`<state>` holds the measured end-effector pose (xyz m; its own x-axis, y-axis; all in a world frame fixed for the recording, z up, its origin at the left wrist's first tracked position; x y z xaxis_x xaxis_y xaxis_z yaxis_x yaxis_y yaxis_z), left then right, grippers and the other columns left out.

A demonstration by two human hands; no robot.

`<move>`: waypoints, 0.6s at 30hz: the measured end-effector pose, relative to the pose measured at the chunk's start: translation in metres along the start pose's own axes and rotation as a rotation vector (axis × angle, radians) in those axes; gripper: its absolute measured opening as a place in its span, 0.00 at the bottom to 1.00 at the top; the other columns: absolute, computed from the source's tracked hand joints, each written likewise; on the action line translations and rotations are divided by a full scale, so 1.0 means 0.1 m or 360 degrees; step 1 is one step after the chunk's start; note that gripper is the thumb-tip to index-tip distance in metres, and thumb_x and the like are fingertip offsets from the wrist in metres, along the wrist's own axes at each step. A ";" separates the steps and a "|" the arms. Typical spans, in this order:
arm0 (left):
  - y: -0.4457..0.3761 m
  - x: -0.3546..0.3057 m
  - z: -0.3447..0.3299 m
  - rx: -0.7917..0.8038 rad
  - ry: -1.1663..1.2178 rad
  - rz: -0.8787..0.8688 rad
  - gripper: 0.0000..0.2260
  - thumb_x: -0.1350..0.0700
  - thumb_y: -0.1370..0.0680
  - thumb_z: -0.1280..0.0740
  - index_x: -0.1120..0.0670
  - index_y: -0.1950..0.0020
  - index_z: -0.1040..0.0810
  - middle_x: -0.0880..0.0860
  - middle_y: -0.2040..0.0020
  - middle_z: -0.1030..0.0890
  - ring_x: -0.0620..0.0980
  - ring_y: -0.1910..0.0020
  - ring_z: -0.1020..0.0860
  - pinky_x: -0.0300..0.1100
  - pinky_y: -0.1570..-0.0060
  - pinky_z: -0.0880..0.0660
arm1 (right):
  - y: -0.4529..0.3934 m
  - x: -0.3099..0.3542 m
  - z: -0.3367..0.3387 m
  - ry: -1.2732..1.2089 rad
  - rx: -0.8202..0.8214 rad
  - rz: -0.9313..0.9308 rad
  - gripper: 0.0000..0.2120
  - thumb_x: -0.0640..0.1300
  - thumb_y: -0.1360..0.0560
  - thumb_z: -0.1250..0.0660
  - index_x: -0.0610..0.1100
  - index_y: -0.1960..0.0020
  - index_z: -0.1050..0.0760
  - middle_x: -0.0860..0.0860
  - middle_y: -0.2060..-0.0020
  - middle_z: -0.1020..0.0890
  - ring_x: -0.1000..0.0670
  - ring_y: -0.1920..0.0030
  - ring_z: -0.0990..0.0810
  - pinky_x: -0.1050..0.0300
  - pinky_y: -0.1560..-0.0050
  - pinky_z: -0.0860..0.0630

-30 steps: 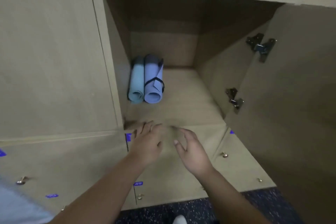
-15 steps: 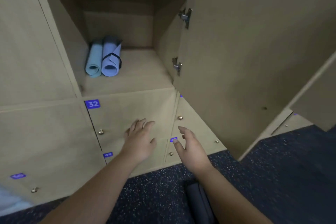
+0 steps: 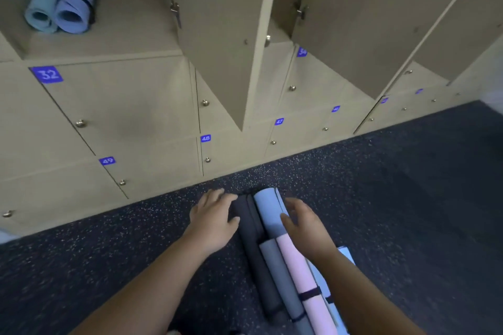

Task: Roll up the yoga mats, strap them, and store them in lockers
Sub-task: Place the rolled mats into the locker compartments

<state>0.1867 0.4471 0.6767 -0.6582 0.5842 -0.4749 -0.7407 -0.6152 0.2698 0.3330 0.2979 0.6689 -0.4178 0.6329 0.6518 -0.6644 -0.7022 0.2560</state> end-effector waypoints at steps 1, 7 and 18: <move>0.04 -0.05 -0.03 0.0014 -0.0018 -0.0018 0.22 0.48 0.20 0.39 0.45 0.26 0.38 0.48 0.23 0.44 0.50 0.24 0.48 0.50 0.29 0.44 | 0.07 -0.09 0.04 -0.0034 -0.0034 -0.0035 0.21 0.47 0.20 0.39 0.46 0.28 0.35 0.51 0.32 0.29 0.52 0.34 0.29 0.59 0.37 0.33; 0.18 -0.28 -0.29 0.0120 -0.0043 -0.0179 0.21 0.49 0.19 0.39 0.46 0.27 0.37 0.49 0.24 0.43 0.51 0.25 0.46 0.50 0.30 0.42 | 0.63 -0.48 0.07 -0.0145 -0.0219 -0.0260 0.20 0.47 0.21 0.38 0.47 0.29 0.34 0.52 0.33 0.27 0.52 0.35 0.29 0.60 0.36 0.34; 0.62 -0.26 -1.19 0.0505 -0.0053 -0.0183 0.21 0.49 0.19 0.39 0.48 0.27 0.36 0.50 0.25 0.40 0.51 0.26 0.43 0.50 0.31 0.38 | 1.36 -1.16 -0.24 -0.0041 -0.0104 -0.0554 0.20 0.50 0.20 0.41 0.48 0.29 0.35 0.51 0.32 0.30 0.50 0.38 0.26 0.54 0.40 0.29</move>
<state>0.1739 0.3300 0.6060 -0.5678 0.6604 -0.4914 -0.8120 -0.3518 0.4657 0.2760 0.1366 0.6105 -0.1442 0.8217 0.5513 -0.8029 -0.4228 0.4202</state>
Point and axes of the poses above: each hand's wrist, its own y-axis away from the middle knuckle, its own z-axis out of the back of the hand, x = y × z, the point moved 2 cm from there along -y, towards the middle knuckle
